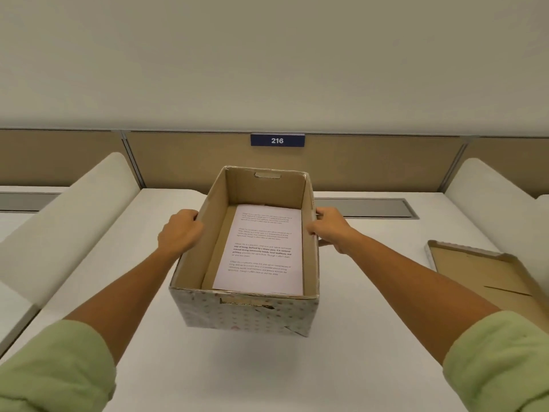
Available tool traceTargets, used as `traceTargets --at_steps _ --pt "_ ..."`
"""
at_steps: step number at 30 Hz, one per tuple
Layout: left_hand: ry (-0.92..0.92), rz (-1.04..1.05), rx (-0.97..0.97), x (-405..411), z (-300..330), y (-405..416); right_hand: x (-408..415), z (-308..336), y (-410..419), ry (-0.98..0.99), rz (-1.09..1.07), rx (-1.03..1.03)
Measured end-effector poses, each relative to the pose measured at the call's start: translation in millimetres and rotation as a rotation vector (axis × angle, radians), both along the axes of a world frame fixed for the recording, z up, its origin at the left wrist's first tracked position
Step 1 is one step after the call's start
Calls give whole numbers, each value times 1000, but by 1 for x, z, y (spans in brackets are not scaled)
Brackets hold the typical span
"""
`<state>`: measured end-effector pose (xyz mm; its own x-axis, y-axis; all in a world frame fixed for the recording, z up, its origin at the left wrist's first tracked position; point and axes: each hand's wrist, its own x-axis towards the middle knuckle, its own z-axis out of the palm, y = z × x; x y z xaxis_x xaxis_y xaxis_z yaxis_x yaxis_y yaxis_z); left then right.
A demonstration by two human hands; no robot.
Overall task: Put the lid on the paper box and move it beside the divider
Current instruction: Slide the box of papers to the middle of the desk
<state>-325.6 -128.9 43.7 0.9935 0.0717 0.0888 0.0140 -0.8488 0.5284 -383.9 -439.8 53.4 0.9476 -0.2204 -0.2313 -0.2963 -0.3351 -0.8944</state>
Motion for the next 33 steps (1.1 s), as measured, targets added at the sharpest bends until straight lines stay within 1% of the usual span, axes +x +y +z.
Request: traceTargets --at_steps 6,11,20,33 --pt "-76 96 -66 -55 -17 -44 -36 -5 -36 -79 -67 -79" --pt "-44 86 -94 -77 -33 -71 -58 -20 -55 -57 -127 -85" --pt "34 67 -85 -86 -66 -84 -71 -59 -63 18 -171 -68" --pt "82 89 -92 -77 -100 -81 -60 -83 -55 40 -177 -100"
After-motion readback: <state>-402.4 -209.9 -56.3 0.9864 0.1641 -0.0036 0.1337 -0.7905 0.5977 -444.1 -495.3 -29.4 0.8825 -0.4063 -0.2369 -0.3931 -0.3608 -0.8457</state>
